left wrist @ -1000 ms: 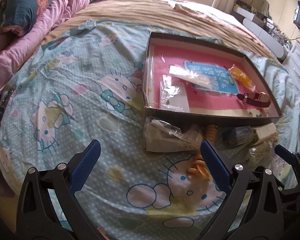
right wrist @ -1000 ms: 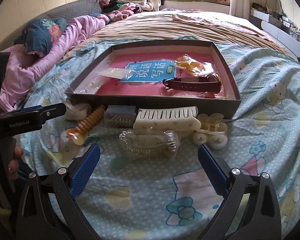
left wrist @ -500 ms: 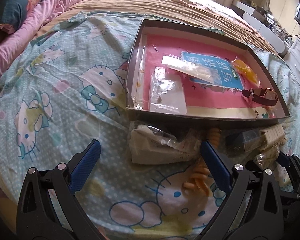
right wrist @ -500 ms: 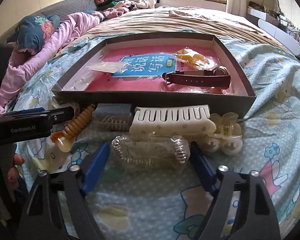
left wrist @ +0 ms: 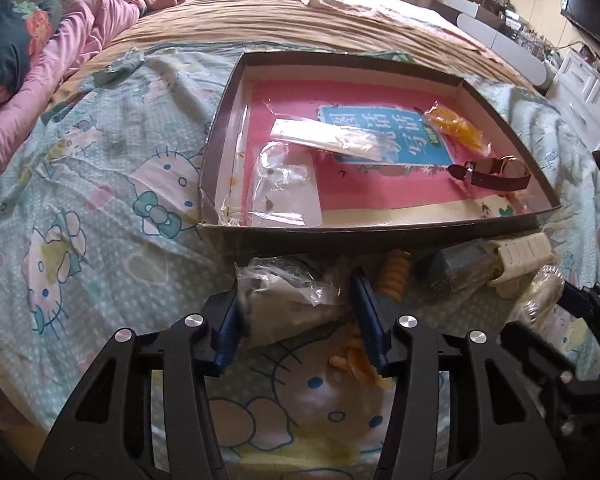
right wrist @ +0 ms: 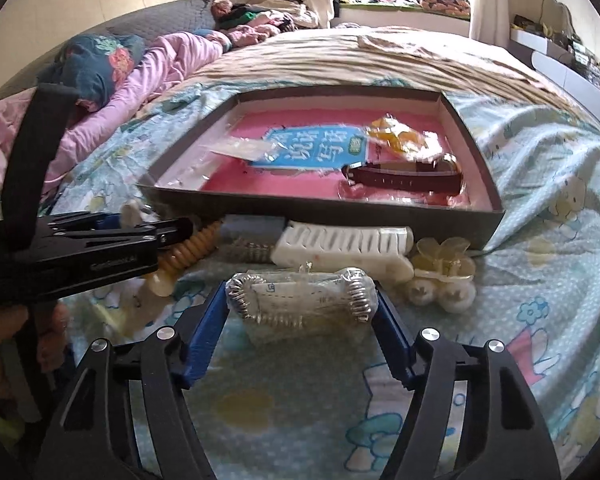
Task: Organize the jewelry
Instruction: 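Carry both bags over the pink tray with both tools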
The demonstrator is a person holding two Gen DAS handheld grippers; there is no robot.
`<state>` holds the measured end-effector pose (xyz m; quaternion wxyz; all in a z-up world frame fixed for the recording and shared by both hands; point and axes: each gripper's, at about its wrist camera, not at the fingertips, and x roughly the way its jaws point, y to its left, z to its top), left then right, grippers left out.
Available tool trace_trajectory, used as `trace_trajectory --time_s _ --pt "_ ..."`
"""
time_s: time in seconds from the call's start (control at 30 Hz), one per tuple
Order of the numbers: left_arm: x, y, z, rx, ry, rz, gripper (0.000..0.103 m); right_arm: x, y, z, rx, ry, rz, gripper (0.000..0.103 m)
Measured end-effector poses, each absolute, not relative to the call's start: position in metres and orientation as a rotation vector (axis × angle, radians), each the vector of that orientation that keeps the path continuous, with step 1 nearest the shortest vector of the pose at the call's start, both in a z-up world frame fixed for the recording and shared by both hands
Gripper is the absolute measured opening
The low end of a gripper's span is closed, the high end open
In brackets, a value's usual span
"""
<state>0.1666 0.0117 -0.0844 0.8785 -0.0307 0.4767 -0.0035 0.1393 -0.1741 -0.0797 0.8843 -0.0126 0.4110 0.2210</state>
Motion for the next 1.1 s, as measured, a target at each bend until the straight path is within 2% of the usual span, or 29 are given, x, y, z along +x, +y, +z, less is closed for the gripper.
trace_trajectory --time_s 0.63,1.1 --pt "0.141 0.026 -0.020 -0.140 0.804 0.006 0.038 0.140 -0.208 -0.028 -0.015 0.708 0.436 0.067" --pt "0.157 0.014 -0.002 -0.152 0.767 -0.021 0.038 0.160 -0.240 -0.011 0.026 0.642 0.357 0.067"
